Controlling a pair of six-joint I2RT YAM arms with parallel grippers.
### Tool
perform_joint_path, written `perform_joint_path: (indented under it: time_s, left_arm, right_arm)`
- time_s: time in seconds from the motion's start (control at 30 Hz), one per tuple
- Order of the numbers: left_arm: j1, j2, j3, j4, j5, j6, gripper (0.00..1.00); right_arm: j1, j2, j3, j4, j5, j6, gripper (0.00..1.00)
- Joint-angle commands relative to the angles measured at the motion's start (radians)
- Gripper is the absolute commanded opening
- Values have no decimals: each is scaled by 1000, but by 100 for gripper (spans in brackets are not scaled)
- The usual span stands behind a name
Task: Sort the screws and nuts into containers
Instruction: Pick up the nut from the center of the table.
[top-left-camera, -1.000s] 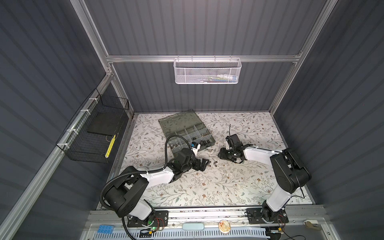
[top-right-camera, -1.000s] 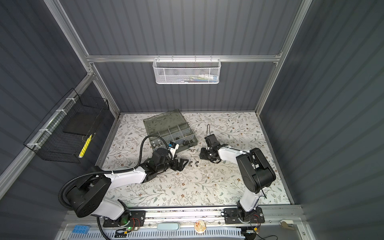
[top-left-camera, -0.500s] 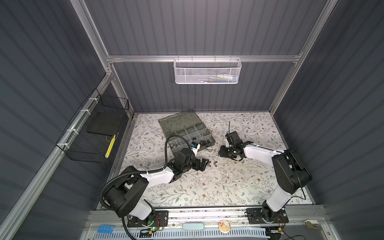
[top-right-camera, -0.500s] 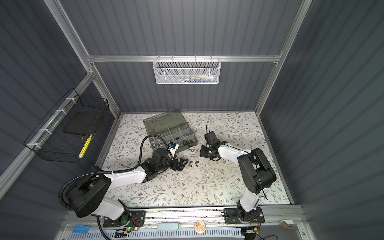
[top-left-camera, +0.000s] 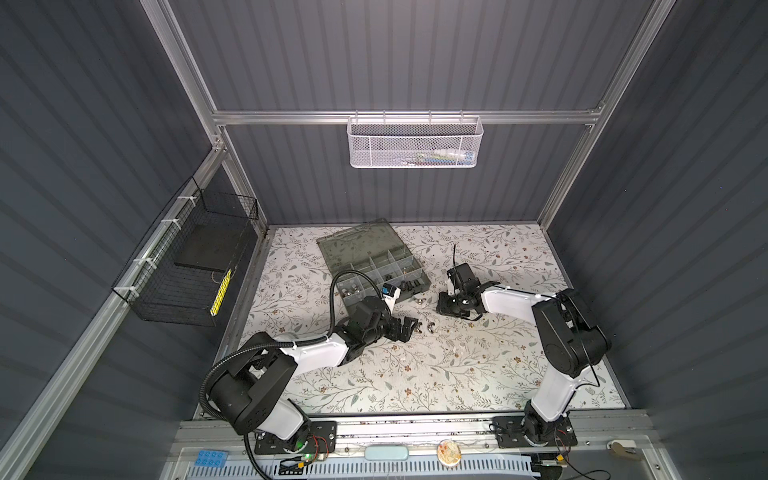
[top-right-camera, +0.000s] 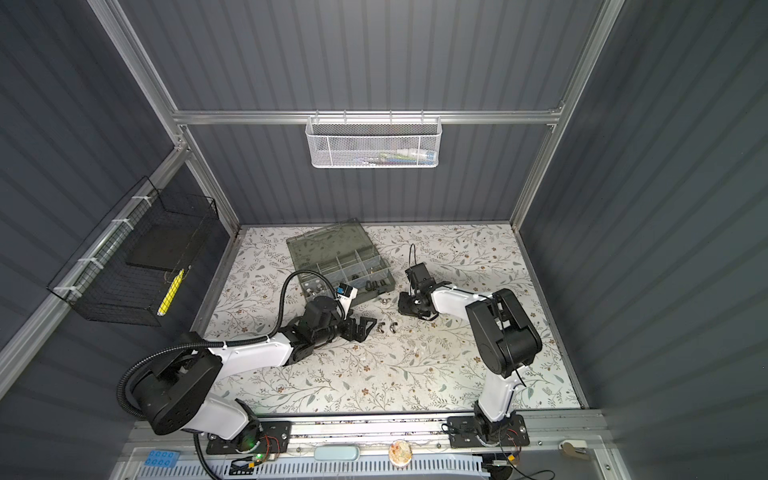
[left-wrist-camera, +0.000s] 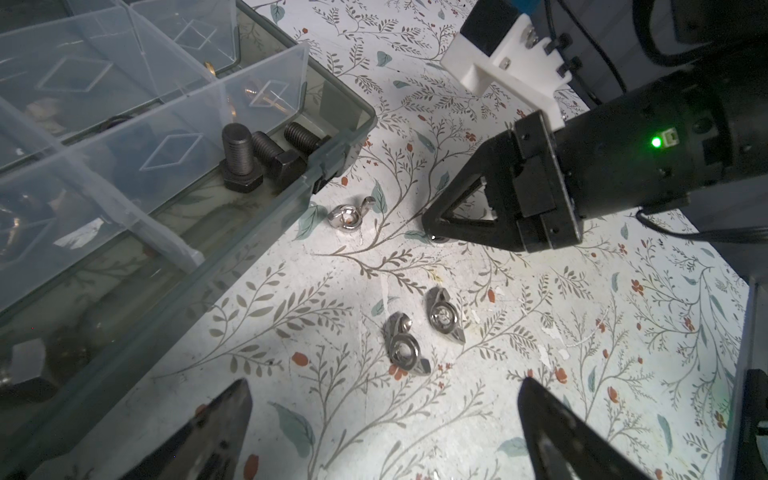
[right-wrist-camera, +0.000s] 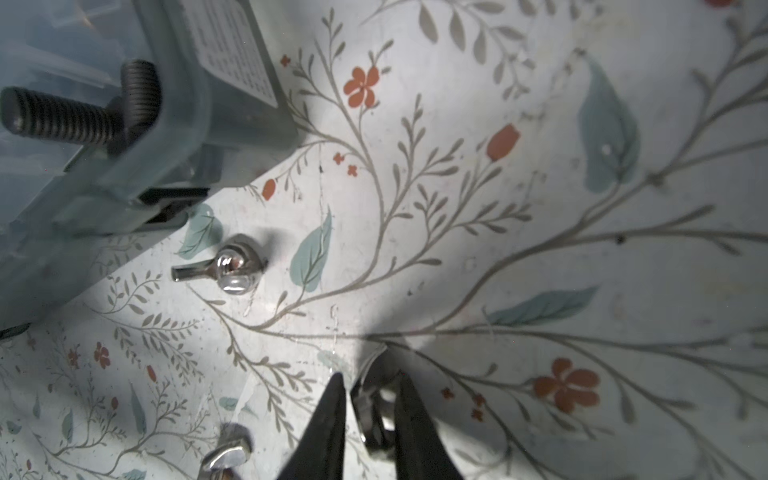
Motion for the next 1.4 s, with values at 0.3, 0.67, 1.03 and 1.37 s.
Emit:
perform_joint_path:
  time_s: [0.3, 0.67, 1.03, 1.37]
  left_arm:
    - [-3, -26, 12, -20, -46, 16, 100]
    - [17, -58, -6, -21, -49, 8, 100]
    - [34, -73, -16, -17, -44, -7, 100]
    - [149, -92, -70, 68, 79, -96, 100]
  right_arm:
    - [-5, -45, -59, 79, -100, 69, 11]
    - [-13, -47, -85, 152, -156, 131, 7]
    - [-25, -58, -114, 206, -219, 173, 4]
    - [-57, -98, -148, 317, -317, 257, 3]
